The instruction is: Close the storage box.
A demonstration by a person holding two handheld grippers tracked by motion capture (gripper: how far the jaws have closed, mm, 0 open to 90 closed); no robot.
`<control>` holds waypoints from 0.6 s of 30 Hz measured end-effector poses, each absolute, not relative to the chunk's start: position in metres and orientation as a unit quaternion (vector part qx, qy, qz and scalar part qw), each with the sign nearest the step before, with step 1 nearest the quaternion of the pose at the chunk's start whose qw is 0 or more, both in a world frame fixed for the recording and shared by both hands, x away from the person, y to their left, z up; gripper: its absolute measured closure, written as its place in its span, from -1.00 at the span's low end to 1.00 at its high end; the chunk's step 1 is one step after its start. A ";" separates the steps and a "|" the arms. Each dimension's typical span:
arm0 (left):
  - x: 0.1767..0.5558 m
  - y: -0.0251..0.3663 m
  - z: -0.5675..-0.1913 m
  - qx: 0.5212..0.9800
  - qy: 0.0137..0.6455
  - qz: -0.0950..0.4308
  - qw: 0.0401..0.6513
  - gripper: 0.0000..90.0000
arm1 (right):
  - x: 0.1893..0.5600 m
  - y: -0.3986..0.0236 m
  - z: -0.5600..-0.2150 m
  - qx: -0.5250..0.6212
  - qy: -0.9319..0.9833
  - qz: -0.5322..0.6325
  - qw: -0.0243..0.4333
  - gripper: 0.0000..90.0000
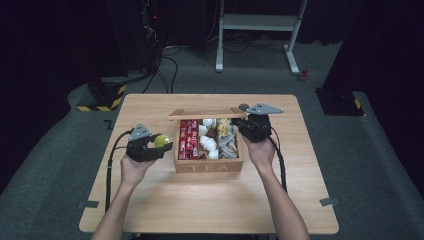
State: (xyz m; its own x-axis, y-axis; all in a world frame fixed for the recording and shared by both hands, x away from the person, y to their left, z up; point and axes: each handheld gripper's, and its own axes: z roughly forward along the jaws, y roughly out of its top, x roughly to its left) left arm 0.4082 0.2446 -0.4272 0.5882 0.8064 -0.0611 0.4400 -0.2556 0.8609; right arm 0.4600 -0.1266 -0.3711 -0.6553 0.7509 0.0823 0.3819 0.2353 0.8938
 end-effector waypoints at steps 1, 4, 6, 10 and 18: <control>0.408 0.245 -0.427 0.766 0.407 0.201 0.455 -0.10 | 0.460 -0.127 -0.371 0.371 0.763 0.495 0.186 1.00; 0.408 0.254 -0.434 0.759 0.422 0.199 0.455 -0.10 | 0.459 -0.127 -0.373 0.370 0.763 0.496 0.186 1.00; 0.408 0.260 -0.438 0.758 0.427 0.201 0.451 -0.10 | 0.459 -0.127 -0.374 0.369 0.765 0.494 0.185 1.00; 0.407 0.265 -0.442 0.754 0.434 0.204 0.450 -0.10 | 0.459 -0.126 -0.374 0.370 0.765 0.494 0.185 1.00; 0.406 0.272 -0.455 0.752 0.447 0.205 0.440 -0.10 | 0.459 -0.126 -0.374 0.369 0.766 0.493 0.186 1.00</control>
